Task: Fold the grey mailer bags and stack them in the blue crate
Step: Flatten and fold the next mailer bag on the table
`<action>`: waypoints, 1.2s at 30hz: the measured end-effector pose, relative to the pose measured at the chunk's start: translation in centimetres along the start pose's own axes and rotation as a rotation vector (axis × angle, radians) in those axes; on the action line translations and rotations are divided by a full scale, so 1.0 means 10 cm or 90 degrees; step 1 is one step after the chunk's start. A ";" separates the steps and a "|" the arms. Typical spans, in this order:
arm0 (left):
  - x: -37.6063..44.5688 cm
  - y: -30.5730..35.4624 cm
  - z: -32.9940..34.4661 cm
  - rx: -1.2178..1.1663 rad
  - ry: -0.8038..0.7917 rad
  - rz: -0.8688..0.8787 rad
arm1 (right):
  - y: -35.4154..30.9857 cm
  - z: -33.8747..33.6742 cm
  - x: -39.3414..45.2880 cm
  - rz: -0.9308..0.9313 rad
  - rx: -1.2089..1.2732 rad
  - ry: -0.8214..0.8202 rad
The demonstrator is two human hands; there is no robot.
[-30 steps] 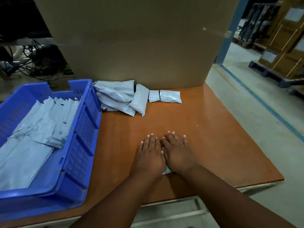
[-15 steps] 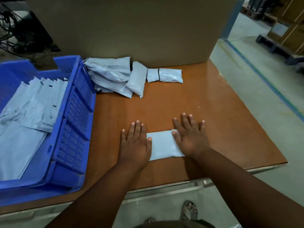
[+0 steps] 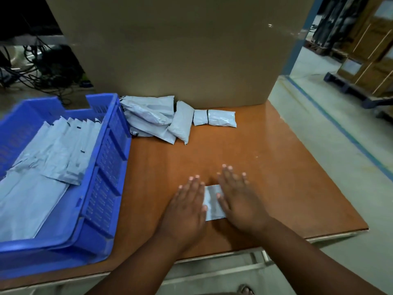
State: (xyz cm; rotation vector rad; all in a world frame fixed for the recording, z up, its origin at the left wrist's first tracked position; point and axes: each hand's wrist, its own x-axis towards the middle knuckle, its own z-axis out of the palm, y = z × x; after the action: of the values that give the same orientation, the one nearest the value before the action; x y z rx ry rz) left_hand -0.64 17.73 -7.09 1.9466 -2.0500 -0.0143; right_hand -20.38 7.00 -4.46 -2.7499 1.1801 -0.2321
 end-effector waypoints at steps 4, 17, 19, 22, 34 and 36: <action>0.05 0.11 0.13 -0.001 -0.076 0.029 | -0.22 0.25 0.03 -0.067 0.000 -0.062; -0.14 -0.43 -0.13 0.028 -0.197 -0.063 | 0.44 0.04 -0.21 0.035 -0.084 -0.153; -0.10 -0.44 -0.29 -0.023 -0.226 -0.072 | 0.53 0.00 -0.19 0.018 -0.054 -0.177; 0.09 -0.36 -0.50 -0.131 -0.207 -0.118 | 0.56 -0.15 -0.12 0.013 0.047 -0.158; 1.12 0.05 -0.61 0.056 -0.416 -0.073 | 0.42 -0.36 0.62 -0.122 0.084 -0.238; 1.18 0.10 -0.68 0.034 -0.398 -0.077 | 0.50 -0.41 0.67 -0.129 0.094 -0.265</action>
State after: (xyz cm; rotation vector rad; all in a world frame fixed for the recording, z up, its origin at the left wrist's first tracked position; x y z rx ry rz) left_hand -0.39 7.72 2.18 2.3036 -2.2926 -0.6817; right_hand -20.14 -1.62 -0.85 -2.6083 0.7485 0.2166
